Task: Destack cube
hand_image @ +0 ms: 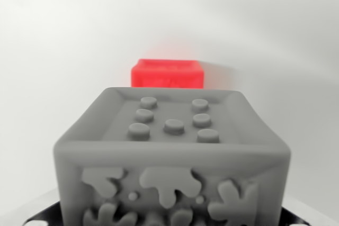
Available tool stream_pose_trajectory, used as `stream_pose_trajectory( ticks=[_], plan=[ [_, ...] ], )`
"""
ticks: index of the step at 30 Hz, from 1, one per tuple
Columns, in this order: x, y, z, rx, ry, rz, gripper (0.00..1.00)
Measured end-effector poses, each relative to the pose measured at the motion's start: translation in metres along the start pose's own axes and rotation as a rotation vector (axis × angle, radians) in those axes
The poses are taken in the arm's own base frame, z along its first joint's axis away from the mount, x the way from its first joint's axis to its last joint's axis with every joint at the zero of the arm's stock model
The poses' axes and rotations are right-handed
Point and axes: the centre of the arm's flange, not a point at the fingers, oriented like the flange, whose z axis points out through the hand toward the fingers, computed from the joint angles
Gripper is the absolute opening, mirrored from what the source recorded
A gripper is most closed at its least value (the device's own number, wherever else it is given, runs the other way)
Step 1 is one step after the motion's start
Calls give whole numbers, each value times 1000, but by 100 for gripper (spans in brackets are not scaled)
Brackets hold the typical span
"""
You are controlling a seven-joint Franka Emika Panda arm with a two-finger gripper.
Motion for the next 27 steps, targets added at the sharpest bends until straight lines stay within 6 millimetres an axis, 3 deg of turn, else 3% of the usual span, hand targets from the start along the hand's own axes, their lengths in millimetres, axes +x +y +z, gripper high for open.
stream_pose_trajectory(
  ticks=[19, 27],
  plan=[
    [0, 0, -57, 0, 3, 0, 0],
    [-11, -5, -54, -1, -6, 16, 0]
  ],
)
